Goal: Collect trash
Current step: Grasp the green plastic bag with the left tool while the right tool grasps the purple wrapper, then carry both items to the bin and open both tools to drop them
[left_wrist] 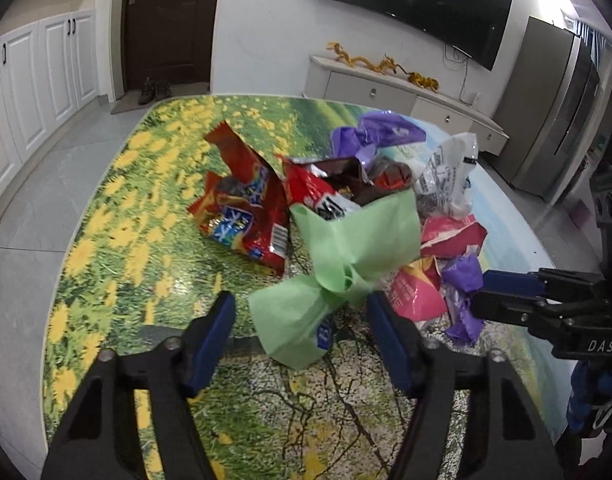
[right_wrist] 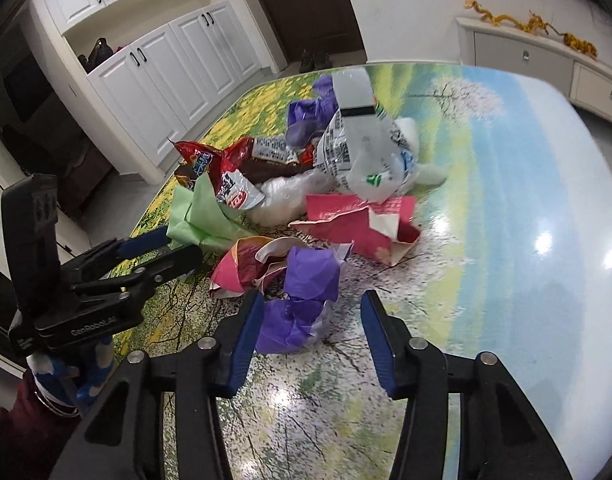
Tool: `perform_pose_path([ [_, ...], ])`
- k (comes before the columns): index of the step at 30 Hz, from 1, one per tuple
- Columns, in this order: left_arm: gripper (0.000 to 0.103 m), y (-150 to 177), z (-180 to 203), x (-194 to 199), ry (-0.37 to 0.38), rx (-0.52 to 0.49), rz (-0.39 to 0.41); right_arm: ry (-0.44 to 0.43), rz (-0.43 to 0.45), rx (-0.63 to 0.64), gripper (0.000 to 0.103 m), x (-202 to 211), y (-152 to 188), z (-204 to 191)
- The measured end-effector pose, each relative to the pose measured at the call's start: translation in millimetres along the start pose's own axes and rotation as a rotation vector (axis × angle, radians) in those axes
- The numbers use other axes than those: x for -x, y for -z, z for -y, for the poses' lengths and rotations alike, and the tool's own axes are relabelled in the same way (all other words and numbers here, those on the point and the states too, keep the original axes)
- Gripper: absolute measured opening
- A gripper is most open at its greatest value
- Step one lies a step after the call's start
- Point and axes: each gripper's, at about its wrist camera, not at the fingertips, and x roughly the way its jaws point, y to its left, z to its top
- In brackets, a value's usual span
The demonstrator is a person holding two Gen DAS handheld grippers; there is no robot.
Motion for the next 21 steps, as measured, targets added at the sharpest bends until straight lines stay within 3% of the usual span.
perform_pose_path([
  [4,0.045,3.3,3.7,-3.7,0.014,-0.022,-0.011,-0.02,-0.015,-0.023,0.035,-5.6,1.1,3.8],
  [5,0.031,4.0,5.4,-3.4,0.019,-0.029,-0.011,-0.03,-0.016,-0.033,0.032,-5.8,1.6,6.2],
  [12,0.023,13.3,13.1,9.0,0.025,-0.024,0.006,-0.055,0.009,-0.02,0.027,5.9,6.2,5.6],
  [21,0.022,18.3,25.7,50.9,-0.023,0.016,0.077,-0.044,0.101,0.036,0.027,47.9,13.0,4.6],
])
